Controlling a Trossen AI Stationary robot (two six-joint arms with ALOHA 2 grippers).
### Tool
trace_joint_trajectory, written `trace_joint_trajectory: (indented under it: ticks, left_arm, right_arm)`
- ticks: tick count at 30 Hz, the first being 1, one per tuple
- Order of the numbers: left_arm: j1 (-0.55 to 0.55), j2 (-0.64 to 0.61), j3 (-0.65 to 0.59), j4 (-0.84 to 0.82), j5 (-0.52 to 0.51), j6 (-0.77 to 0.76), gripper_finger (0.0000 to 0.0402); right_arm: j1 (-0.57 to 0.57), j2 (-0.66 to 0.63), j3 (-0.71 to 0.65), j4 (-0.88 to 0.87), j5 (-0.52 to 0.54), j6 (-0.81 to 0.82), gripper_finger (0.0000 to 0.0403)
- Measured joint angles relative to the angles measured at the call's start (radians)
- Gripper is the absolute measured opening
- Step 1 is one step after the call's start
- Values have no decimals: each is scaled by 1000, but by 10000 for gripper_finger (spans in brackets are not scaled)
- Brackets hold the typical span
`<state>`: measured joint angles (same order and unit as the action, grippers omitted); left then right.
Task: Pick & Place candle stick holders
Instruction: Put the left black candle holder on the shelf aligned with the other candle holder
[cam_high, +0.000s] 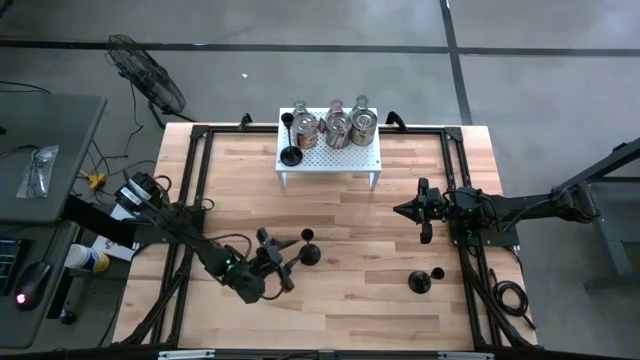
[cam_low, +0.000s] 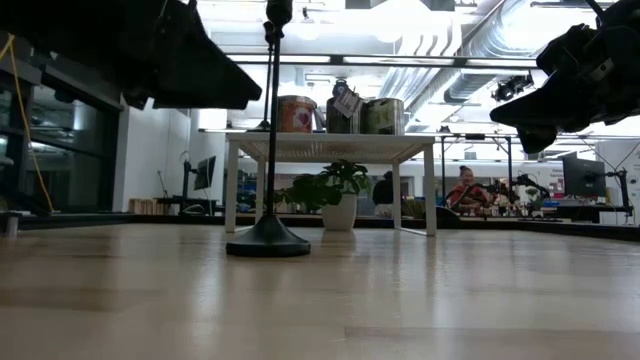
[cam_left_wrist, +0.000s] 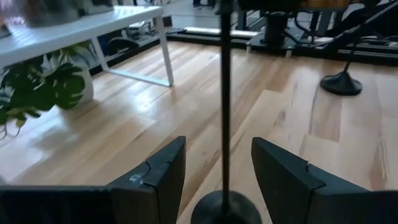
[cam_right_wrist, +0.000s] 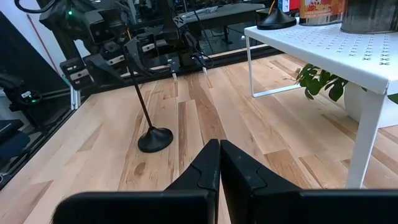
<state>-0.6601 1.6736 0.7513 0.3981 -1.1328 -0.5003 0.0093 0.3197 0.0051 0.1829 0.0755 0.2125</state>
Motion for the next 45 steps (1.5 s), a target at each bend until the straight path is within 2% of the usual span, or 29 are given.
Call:
trace_joint_trajectory:
  ticks: [6, 8, 13, 18, 23, 28, 32, 37, 45]
  left_arm:
    - [51, 7, 0, 112, 8, 61, 178]
    - [77, 7, 1, 135, 45, 61, 178]
    - [123, 7, 30, 132, 123, 77, 178]
    - [124, 7, 64, 124, 124, 156, 177]
    - [123, 7, 68, 116, 129, 162, 173]
    - [109, 7, 68, 132, 90, 160, 134]
    - [92, 7, 68, 132, 51, 174, 84]
    - [90, 7, 69, 135, 60, 178, 17]
    - [91, 7, 69, 147, 54, 182, 13]
  right_arm:
    - [0, 0, 0, 0, 0, 0, 4]
    - [0, 0, 0, 0, 0, 0, 4]
    - [0, 0, 0, 0, 0, 0, 4]
    - [0, 0, 0, 0, 0, 0, 4]
    - [0, 0, 0, 0, 0, 0, 4]
    - [0, 0, 0, 0, 0, 0, 4]
    - [0, 0, 0, 0, 0, 0, 4]
    - [0, 0, 0, 0, 0, 0, 4]
    - [0, 0, 0, 0, 0, 0, 4]
